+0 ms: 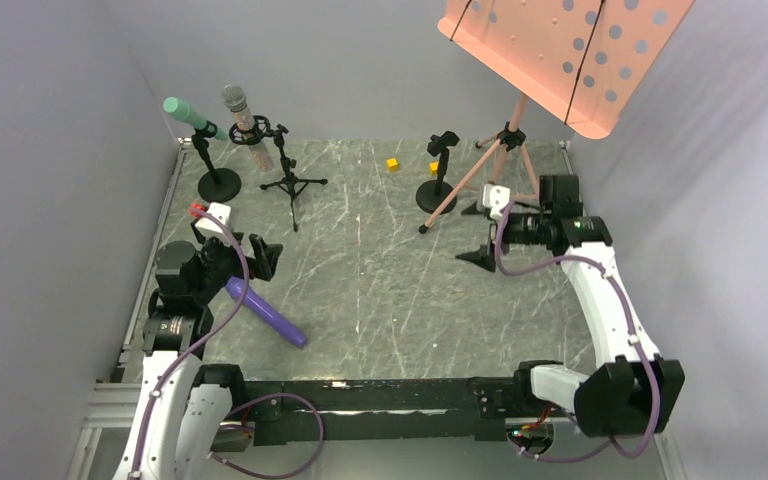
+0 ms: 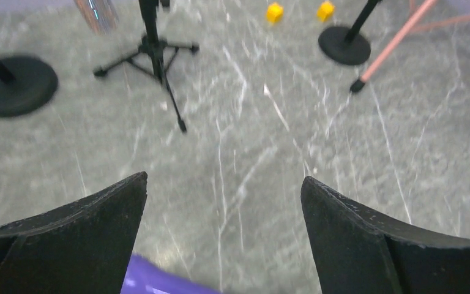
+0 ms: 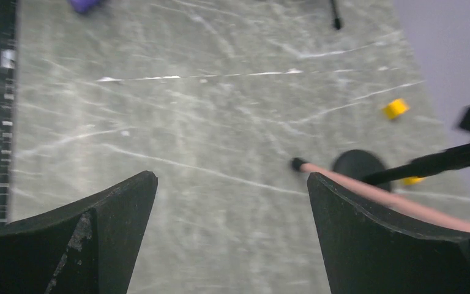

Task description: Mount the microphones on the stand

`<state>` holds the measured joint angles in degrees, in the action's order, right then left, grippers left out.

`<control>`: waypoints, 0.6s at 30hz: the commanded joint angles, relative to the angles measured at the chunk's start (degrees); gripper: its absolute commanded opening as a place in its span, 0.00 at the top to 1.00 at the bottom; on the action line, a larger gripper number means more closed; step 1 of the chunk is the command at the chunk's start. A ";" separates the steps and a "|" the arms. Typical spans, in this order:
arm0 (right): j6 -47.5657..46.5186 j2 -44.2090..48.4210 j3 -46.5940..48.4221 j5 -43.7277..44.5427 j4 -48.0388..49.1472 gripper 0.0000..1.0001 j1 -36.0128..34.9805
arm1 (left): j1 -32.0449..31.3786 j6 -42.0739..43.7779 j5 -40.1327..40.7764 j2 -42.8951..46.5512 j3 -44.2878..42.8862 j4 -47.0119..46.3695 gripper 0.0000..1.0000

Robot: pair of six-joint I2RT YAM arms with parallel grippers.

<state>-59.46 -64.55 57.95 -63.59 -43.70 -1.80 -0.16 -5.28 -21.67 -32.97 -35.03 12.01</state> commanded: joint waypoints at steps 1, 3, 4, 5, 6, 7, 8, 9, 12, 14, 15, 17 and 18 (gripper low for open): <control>-8.33 -6.73 11.52 4.24 2.14 0.00 0.22 | -0.01 3.32 0.09 -0.48 -1.10 8.68 0.01; -4.21 -10.29 15.63 6.04 6.13 0.00 0.09 | -0.01 3.62 -0.25 -0.77 -1.71 8.53 0.01; -2.29 -12.31 17.80 7.84 7.74 0.00 -0.27 | -0.01 3.49 -0.16 -0.86 -1.98 8.96 0.01; -0.73 -14.19 19.78 9.61 9.04 0.01 -0.65 | -0.01 3.33 -0.24 -0.68 -2.13 9.52 0.01; 0.19 -15.95 22.05 11.47 9.86 0.02 -1.04 | -0.01 3.05 -0.69 -0.50 -2.11 9.86 0.01; 0.24 -18.50 24.11 13.49 10.18 0.03 -1.56 | -0.01 2.84 -1.12 -0.03 -1.96 9.96 0.01; 0.21 -20.24 26.08 15.37 10.37 0.03 -1.95 | -0.01 2.61 -1.59 0.51 -1.71 9.84 0.01; 0.56 -22.14 27.91 17.25 10.70 0.04 -2.35 | -0.01 2.42 -1.88 1.10 -1.44 9.46 0.01; 1.68 -27.26 32.54 20.69 11.98 0.07 -2.89 | -0.01 2.37 -1.43 2.42 -1.02 8.74 0.01; 2.40 -29.73 34.47 22.65 13.16 0.08 -3.50 | -0.01 2.38 -1.31 2.76 -1.01 8.85 0.01; 2.76 -30.73 35.04 23.58 13.85 0.09 -3.94 | -0.01 2.31 -1.45 2.85 -1.09 8.88 0.01; 3.55 -32.03 35.51 24.79 15.45 0.09 -4.67 | -0.01 2.17 -1.62 2.84 -1.10 8.85 0.01; 4.33 -32.42 35.38 25.23 16.46 0.10 -5.06 | -0.01 2.20 -1.55 2.78 -1.10 8.83 0.01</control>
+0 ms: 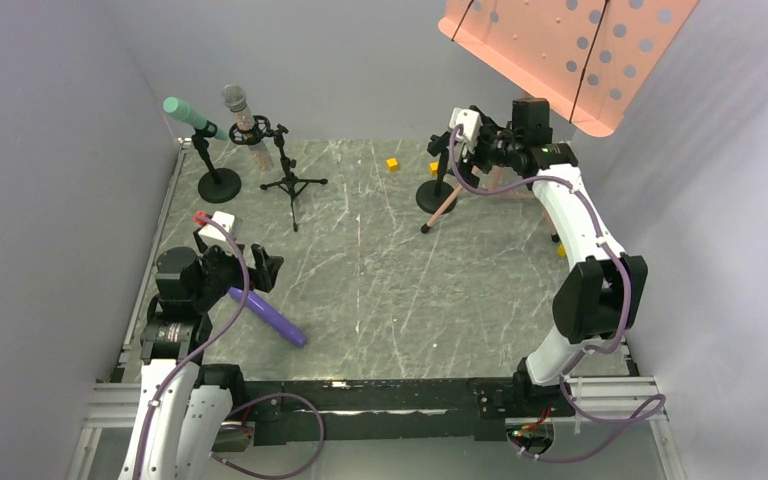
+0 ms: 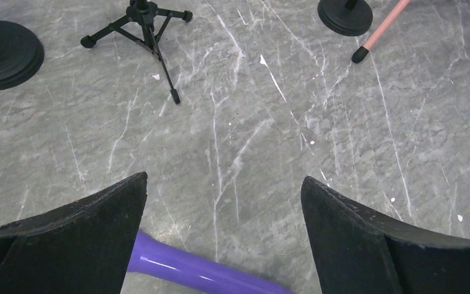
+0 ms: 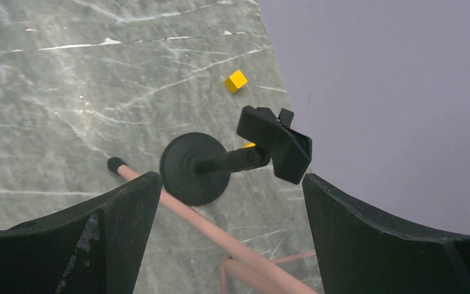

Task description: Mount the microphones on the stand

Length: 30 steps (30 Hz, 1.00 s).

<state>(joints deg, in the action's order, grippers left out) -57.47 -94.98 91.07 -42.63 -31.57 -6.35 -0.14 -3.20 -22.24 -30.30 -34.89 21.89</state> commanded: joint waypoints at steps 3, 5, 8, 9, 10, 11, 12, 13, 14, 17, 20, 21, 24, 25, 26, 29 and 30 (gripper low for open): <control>5.00 -2.68 0.96 6.85 8.91 0.10 -2.04 | -0.03 0.04 -1.36 -0.22 -1.23 -1.12 0.01; 5.88 -3.75 0.78 9.50 10.95 0.10 -3.19 | -0.03 -0.05 -1.56 -0.57 -1.23 -1.17 0.01; 6.77 -5.86 1.38 13.51 12.79 0.11 -4.38 | -0.03 -0.14 -1.75 -1.13 -1.40 -1.05 0.01; 7.22 -6.80 1.99 14.49 13.15 0.11 -4.55 | -0.03 -0.14 -1.70 -1.27 -1.40 -0.92 0.01; 7.82 -7.78 2.53 15.57 13.53 0.11 -4.61 | -0.03 -0.14 -1.64 -1.34 -1.40 -0.92 0.01; 8.42 -8.93 3.24 16.69 14.13 0.12 -4.66 | -0.03 -0.14 -1.65 -1.37 -1.40 -0.91 0.01; 8.94 -9.84 3.83 17.86 14.43 0.13 -4.72 | -0.03 -0.14 -1.45 -1.42 -1.40 -0.90 0.01; 9.22 -10.64 4.43 18.43 14.65 0.13 -4.68 | -0.03 -0.14 -1.34 -1.43 -1.40 -0.90 0.01; 9.37 -11.27 5.19 18.74 14.58 0.14 -4.64 | -0.03 -0.14 -1.30 -1.44 -1.33 -0.89 0.01; 8.87 -12.29 5.91 18.01 13.96 0.17 -4.62 | -0.03 -0.16 -1.18 -1.57 -1.32 -0.91 0.01; 8.89 -12.84 6.68 16.24 12.46 0.23 -4.65 | -0.03 -0.23 -1.15 -1.69 -1.40 -0.88 0.01; 8.50 -12.94 7.01 15.15 11.58 0.26 -4.64 | -0.03 -0.24 -1.14 -1.81 -1.40 -0.88 0.01; 7.84 -12.64 7.07 11.57 9.73 0.35 -4.61 | -0.03 -0.23 -1.14 -1.81 -1.40 -0.88 0.01; 7.89 -12.48 7.03 10.88 9.34 0.39 -4.63 | -0.03 -0.23 -1.16 -1.80 -1.39 -0.89 0.01; 7.95 -12.40 7.21 9.99 8.82 0.44 -4.64 | -0.03 -0.23 -1.22 -1.82 -1.40 -0.89 0.01; 8.53 -12.59 7.97 8.97 7.72 0.59 -4.56 | -0.03 -0.30 -1.25 -1.72 -1.32 -0.90 0.01; 8.60 -12.74 8.46 8.68 7.27 0.63 -4.63 | -0.03 -0.29 -1.27 -1.72 -1.32 -0.91 0.01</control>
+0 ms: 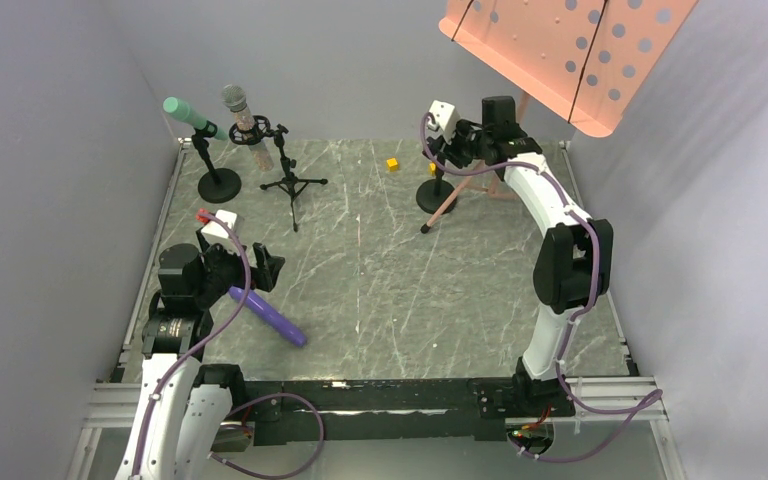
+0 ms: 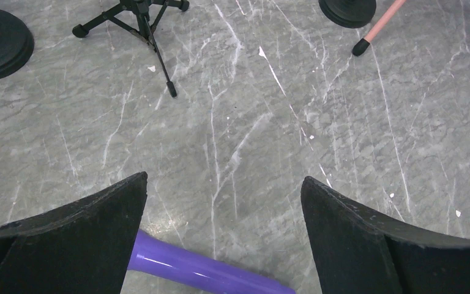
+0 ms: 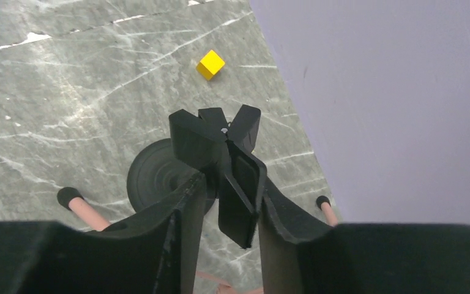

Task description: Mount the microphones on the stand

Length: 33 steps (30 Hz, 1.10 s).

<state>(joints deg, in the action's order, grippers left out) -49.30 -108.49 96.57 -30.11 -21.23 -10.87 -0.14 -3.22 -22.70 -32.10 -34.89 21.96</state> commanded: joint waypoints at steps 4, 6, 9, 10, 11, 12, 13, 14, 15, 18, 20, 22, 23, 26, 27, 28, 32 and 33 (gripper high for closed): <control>0.30 0.62 3.93 -6.08 -4.63 0.75 -0.15 | -0.03 -0.23 -0.77 0.07 -1.32 -0.96 0.01; 0.74 0.60 4.47 -7.54 -5.02 0.88 -0.33 | -0.03 -0.29 -0.82 -0.02 -1.32 -1.03 0.01; 1.93 0.68 4.99 -8.72 -4.44 1.00 -0.88 | -0.03 -0.31 -0.87 -0.14 -1.32 -1.04 0.01; 2.31 0.54 5.46 -9.00 -4.43 1.00 -1.16 | -0.03 -0.29 -0.87 -0.22 -1.32 -1.08 0.01; 2.87 0.29 6.04 -9.38 -4.39 1.00 -1.32 | -0.03 -0.29 -0.86 -0.34 -1.32 -1.04 0.01; 3.46 0.02 6.73 -9.81 -4.30 1.00 -1.60 | -0.03 -0.29 -0.86 -0.39 -1.32 -1.07 0.01; 4.34 -0.17 7.47 -10.31 -4.03 1.00 -1.89 | -0.03 -0.34 -0.79 -0.47 -1.32 -1.02 0.01; 5.28 -0.41 8.21 -10.85 -3.73 1.00 -2.14 | -0.03 -0.30 -0.77 -0.53 -1.32 -0.99 0.01; 6.29 -0.67 9.24 -11.50 -3.45 1.00 -2.61 | -0.03 -0.31 -0.69 -0.66 -1.32 -0.95 0.01; 9.49 -1.63 13.06 -13.71 -2.99 1.00 -4.13 | -0.03 -0.37 -0.46 -0.74 -1.32 -1.05 0.01; 11.55 -1.97 14.75 -15.05 -2.50 1.00 -5.36 | -0.03 -0.38 -0.34 -0.84 -1.25 -1.19 0.01; 13.28 -2.08 15.77 -16.29 -2.21 1.00 -7.03 | -0.03 -0.38 -0.25 -0.79 -1.23 -1.28 0.01; 13.99 -2.06 16.02 -16.90 -2.42 1.00 -7.99 | -0.03 -0.38 -0.22 -0.88 -1.23 -1.32 0.01; 15.17 -0.74 15.06 -19.01 -3.11 1.00 -10.70 | -0.03 -0.34 0.14 -0.92 -1.28 -1.21 0.01; 15.31 0.30 14.10 -19.63 -3.42 1.00 -11.53 | -0.03 -0.30 0.29 -0.88 -1.27 -1.30 0.01; 15.40 1.28 12.94 -20.32 -3.83 1.00 -12.41 | -0.03 -0.44 0.58 -0.76 -1.31 -1.34 0.01; 15.13 6.95 5.46 -22.10 -4.73 1.00 -15.40 | -0.03 -1.26 1.94 0.26 -1.25 -1.63 0.01; 14.66 8.61 3.07 -22.25 -4.88 1.00 -16.08 | 0.01 -1.49 2.07 0.61 -1.09 -2.01 0.01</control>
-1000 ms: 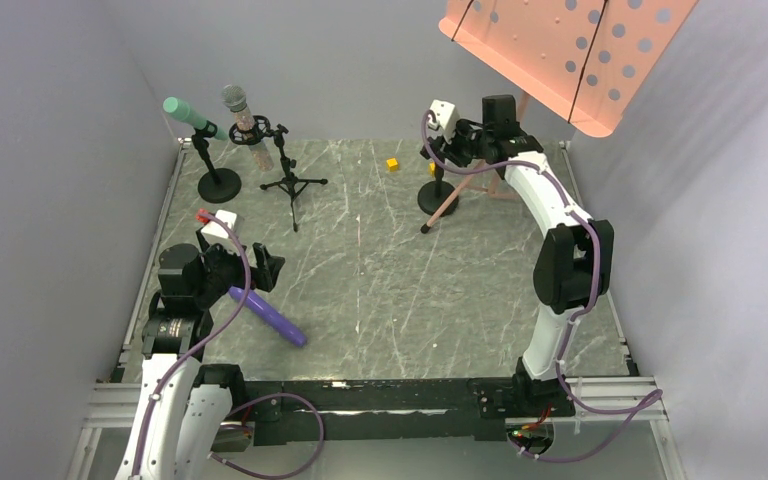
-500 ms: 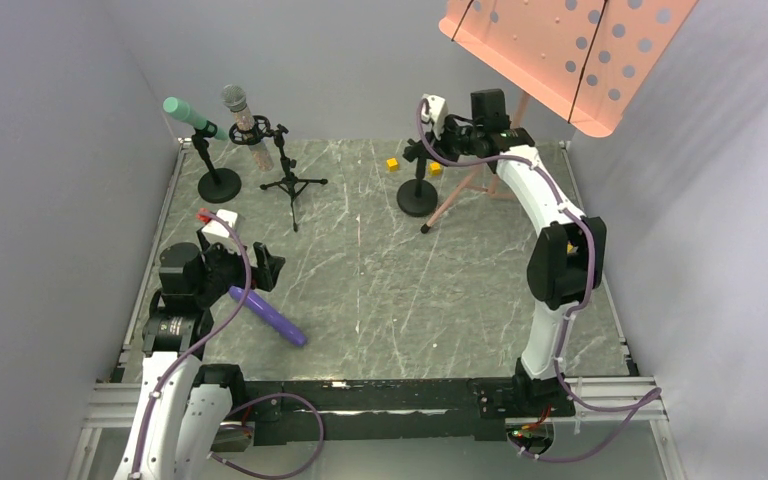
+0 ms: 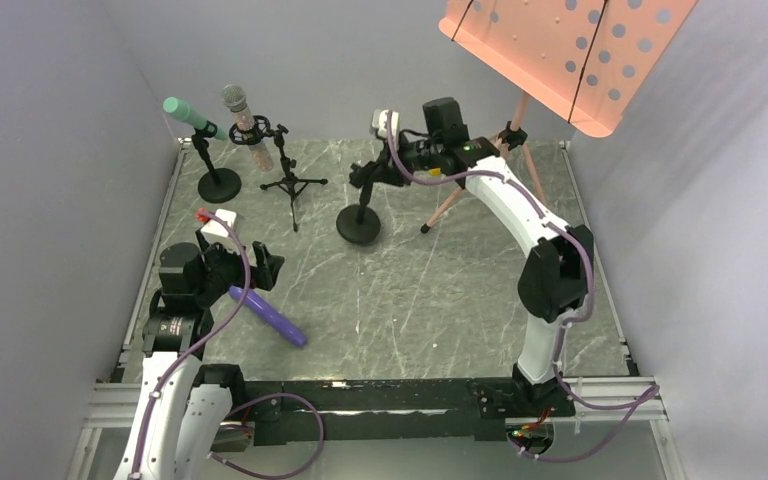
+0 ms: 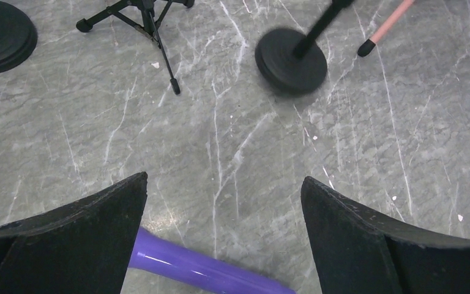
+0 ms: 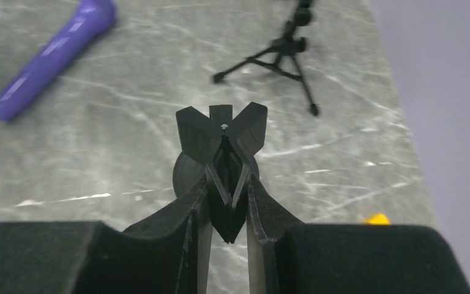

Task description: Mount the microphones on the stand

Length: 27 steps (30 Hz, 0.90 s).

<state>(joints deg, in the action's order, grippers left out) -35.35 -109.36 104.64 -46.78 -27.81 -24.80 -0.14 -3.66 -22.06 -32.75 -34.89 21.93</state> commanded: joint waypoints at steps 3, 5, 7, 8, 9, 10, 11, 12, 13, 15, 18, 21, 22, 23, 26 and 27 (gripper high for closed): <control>-1.21 13.97 -11.56 -5.70 0.89 1.00 -4.10 | 0.76 -3.02 0.92 1.94 0.03 -3.83 0.01; -2.66 16.15 -15.56 -6.09 -0.49 1.00 -5.26 | 2.12 -3.96 -0.63 1.24 -0.09 -4.11 0.01; -4.40 17.83 -18.16 -6.14 -1.84 1.00 -6.40 | 2.69 -4.49 -1.94 0.00 -0.66 -3.68 0.01; -4.85 18.61 -19.31 -6.05 -2.34 1.00 -6.96 | 2.89 -4.70 -2.32 -0.55 -0.98 -3.36 0.01; -5.11 19.39 -20.35 -6.01 -2.56 0.99 -7.40 | 3.02 -4.95 -2.64 -0.85 -1.12 -3.23 0.01; -5.00 20.05 -21.53 -6.26 -2.48 0.99 -7.72 | 3.12 -5.28 -2.72 -1.06 -1.09 -3.33 0.01; -4.51 21.00 -22.75 -6.45 -2.13 0.97 -7.99 | 3.17 -5.99 -2.82 -1.02 -0.93 -3.65 0.01; -4.28 21.64 -24.20 -6.54 -1.86 0.95 -8.44 | 3.17 -6.65 -2.85 -0.77 -0.70 -3.99 0.01; -4.54 22.21 -25.62 -6.44 -1.67 0.94 -8.64 | 3.21 -7.50 -3.42 -0.60 -0.32 -4.63 0.01; -5.14 23.43 -28.30 -5.72 -1.40 0.91 -9.18 | 3.22 -9.76 -4.54 -0.53 0.56 -6.07 0.01; -5.61 25.54 -31.77 -5.21 -0.68 0.86 -9.54 | 3.20 -14.51 -7.34 -0.86 2.43 -7.43 0.01; -7.10 27.53 -34.12 -5.71 -1.90 0.79 -9.79 | 3.19 -20.96 -11.17 -0.35 5.21 -9.50 0.01; -7.67 28.14 -34.69 -6.14 -2.50 0.74 -9.87 | 3.21 -23.54 -11.71 0.12 6.64 -10.47 0.01; -8.20 28.74 -35.26 -6.53 -3.07 0.68 -9.96 | 3.21 -25.97 -11.84 0.71 8.01 -11.39 0.01; -8.54 31.12 -37.42 -6.81 -3.35 0.48 -10.01 | 3.21 -30.59 -11.32 2.59 11.15 -12.28 0.01; -8.23 31.83 -37.94 -6.38 -3.23 0.40 -9.96 | 3.22 -30.67 -10.80 3.39 11.55 -11.82 0.01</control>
<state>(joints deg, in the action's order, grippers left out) -42.28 -81.45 68.71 -51.42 -30.52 -34.46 2.74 -26.48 -31.05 -31.86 -24.97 13.47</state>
